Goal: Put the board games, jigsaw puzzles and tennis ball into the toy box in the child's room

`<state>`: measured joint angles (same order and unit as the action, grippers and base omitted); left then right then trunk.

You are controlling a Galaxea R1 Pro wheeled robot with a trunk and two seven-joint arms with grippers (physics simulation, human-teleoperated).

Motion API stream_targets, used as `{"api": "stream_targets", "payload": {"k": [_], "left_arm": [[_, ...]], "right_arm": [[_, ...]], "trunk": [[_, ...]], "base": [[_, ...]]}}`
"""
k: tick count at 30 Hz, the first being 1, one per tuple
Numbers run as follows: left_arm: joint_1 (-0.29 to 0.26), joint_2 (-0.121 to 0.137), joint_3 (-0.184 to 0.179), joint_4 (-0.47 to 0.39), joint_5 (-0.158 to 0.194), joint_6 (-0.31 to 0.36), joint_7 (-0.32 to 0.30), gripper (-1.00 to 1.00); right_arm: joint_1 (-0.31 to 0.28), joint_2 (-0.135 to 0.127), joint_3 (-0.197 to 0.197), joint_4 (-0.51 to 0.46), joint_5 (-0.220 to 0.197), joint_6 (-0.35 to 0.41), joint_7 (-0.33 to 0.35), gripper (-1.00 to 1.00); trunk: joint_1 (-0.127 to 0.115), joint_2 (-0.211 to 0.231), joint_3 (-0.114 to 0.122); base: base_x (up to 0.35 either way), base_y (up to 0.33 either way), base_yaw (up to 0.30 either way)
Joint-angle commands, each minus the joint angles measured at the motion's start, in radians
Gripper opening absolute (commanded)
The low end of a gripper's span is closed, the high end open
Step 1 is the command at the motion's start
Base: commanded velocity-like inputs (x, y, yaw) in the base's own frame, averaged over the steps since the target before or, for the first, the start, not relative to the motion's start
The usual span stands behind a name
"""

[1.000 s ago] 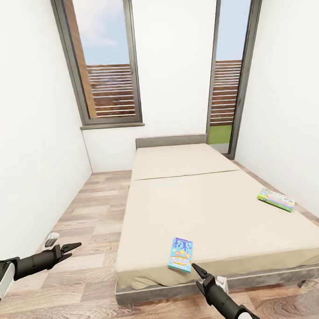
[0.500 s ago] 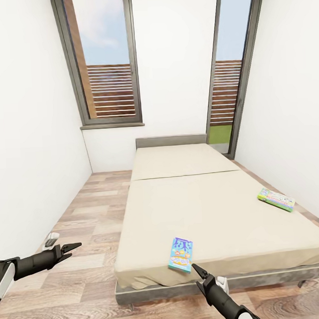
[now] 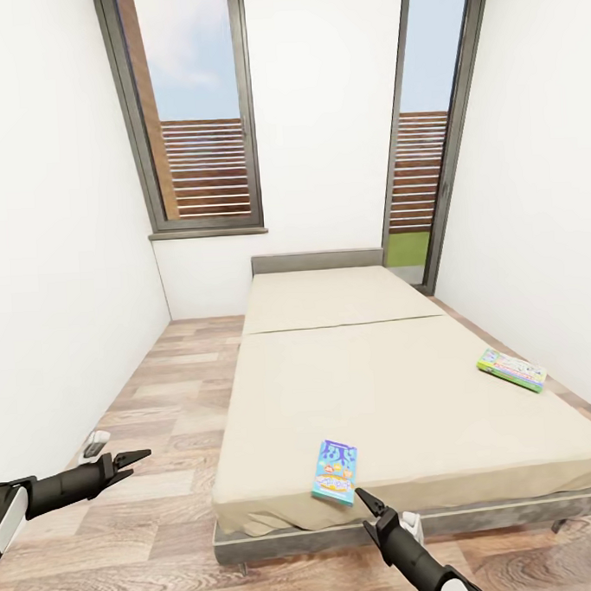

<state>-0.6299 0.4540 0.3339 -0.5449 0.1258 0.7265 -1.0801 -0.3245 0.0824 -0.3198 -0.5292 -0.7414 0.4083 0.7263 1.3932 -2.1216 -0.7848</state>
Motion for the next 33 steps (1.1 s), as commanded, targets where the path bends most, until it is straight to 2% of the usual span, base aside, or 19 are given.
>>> {"api": "stream_targets", "payload": {"k": [1,33], "left_arm": [[-0.001,0.0,0.001,0.0,0.003,0.007,-0.001,1.0],[-0.001,0.0,0.001,0.0,0.003,0.007,-0.001,1.0]], "right_arm": [[-0.001,0.001,-0.005,0.0,-0.004,0.009,0.002,1.0],[-0.001,-0.004,-0.008,0.001,-0.008,0.007,-0.01,1.0]], "trunk": [[0.0,0.0,-0.001],[0.0,0.0,-0.001]], "base": [[0.006,0.0,0.0],[0.067,0.008,0.0]]}}
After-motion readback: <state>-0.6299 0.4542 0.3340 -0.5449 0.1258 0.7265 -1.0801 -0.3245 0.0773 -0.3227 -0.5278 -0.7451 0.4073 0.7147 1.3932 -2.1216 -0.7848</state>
